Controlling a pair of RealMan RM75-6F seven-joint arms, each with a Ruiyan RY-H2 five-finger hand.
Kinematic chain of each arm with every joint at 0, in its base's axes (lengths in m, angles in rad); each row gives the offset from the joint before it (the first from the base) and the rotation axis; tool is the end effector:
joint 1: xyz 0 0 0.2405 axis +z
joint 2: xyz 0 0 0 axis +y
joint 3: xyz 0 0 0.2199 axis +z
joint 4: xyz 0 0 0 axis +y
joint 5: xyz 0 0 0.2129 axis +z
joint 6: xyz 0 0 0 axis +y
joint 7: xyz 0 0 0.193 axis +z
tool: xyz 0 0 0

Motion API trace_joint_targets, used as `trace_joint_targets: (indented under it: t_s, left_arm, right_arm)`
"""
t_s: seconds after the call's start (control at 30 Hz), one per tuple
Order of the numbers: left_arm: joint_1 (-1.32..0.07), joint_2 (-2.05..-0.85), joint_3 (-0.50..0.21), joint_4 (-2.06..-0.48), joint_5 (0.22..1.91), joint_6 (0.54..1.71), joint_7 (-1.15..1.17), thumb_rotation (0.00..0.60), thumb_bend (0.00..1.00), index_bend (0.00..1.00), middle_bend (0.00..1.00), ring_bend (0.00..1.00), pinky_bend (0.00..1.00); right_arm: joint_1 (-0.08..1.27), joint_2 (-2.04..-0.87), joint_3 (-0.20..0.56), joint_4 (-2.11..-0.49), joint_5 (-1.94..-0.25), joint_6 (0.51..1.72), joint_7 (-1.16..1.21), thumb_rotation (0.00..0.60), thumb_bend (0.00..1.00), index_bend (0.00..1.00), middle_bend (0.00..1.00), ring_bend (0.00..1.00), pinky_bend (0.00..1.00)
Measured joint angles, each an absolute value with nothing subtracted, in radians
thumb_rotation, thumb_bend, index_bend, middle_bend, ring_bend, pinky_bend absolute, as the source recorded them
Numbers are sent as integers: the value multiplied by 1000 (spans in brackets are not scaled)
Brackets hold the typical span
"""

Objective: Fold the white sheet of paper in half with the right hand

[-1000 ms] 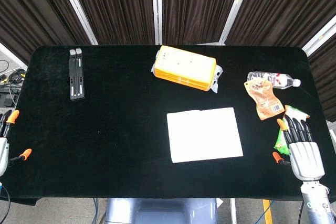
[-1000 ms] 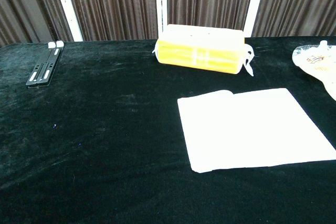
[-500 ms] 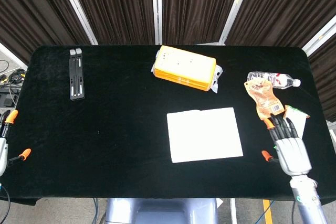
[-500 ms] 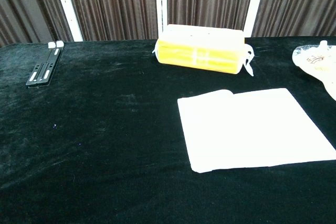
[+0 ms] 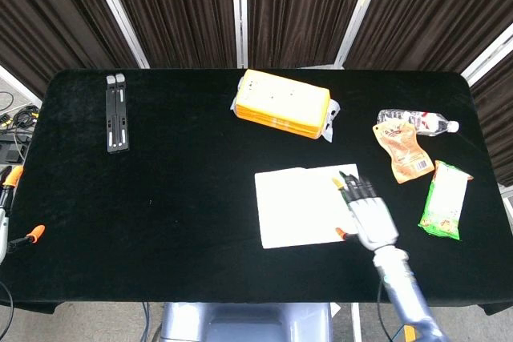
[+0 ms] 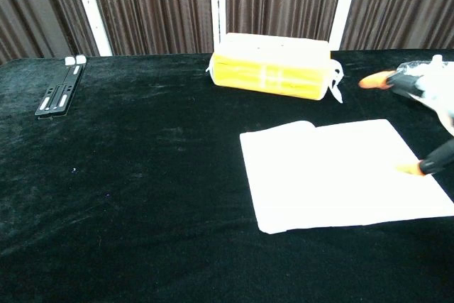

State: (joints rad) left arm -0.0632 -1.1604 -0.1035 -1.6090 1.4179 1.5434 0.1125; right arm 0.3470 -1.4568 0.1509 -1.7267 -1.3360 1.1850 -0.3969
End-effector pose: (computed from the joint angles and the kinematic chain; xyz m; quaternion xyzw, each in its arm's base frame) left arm -0.2860 0.2308 0.1548 -0.5552 -0.3605 -0.3770 0.6478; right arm -0.1569 -0.2857 0.0077 0.6742 -0.4104 0.3971 0.4684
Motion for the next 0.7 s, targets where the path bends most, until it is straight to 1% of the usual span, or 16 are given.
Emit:
trace_joint_targets:
  t_s: [0.13,0.33,0.7]
  left_arm:
    - [-67,-1159,-106,-1605,1406,1529,106,600,98,0,0,0,0]
    - [-71,-1159,-108,-1601,1400,1522,104,600,98,0,0,0,0]
    - [-73,-1158,-108,-1601,1396,1518,100,600,98,0,0,0,0]
  right_arm:
    - [377,-1513,160,-1752,-1237,1157,-485,600,84,0,0,0,0]
    - [414,-1581,162,-1766,-1134,1146,-585,600,90,0,0,0,0]
    - [439,-1623,135,-1765,-1062,1153,-626,600,90,0,0,0,0]
